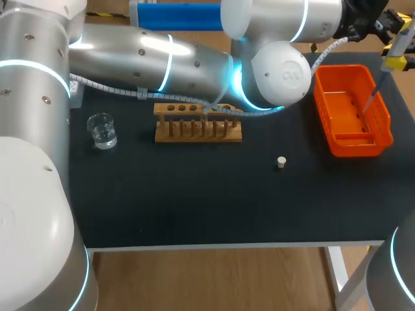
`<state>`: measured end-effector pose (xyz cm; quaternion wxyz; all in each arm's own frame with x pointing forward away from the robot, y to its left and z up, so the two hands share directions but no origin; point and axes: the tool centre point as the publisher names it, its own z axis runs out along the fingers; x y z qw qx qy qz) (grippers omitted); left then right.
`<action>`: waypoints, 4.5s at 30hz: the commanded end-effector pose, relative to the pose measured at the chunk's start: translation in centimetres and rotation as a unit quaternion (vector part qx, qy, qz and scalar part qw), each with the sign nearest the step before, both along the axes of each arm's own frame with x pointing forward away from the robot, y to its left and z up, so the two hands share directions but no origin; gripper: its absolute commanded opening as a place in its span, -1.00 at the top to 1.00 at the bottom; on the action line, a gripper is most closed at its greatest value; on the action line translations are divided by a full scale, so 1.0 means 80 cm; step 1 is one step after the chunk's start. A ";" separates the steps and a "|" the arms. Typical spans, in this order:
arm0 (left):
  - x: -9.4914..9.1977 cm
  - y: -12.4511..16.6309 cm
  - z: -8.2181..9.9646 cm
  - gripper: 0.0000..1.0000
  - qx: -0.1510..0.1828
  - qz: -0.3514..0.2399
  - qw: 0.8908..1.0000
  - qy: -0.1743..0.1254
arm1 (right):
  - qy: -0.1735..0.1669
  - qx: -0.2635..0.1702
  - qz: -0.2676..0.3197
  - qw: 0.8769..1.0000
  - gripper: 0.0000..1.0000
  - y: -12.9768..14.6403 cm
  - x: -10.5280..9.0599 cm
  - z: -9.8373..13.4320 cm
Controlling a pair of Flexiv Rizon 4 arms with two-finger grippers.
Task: Invert the test tube, pick up the pipette, mount the tip to pipette, aspirate from beaker and dispense into the tube, eject the tip, return the pipette, and cap with the stopper.
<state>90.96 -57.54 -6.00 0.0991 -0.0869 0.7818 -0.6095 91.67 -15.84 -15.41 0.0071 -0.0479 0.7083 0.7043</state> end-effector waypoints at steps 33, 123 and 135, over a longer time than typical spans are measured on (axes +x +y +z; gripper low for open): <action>0.009 0.004 -0.032 1.00 -0.102 -0.072 0.992 0.003 | 0.000 -0.001 0.003 1.000 1.00 -0.002 0.001 0.006; -0.119 0.324 -0.047 -1.00 -0.066 -0.100 0.993 -0.024 | 0.000 -0.001 0.003 1.000 1.00 -0.002 0.001 0.006; -0.119 0.380 -0.069 -1.00 -0.076 -0.043 0.996 -0.025 | 0.000 -0.001 0.003 1.000 1.00 -0.002 0.001 0.006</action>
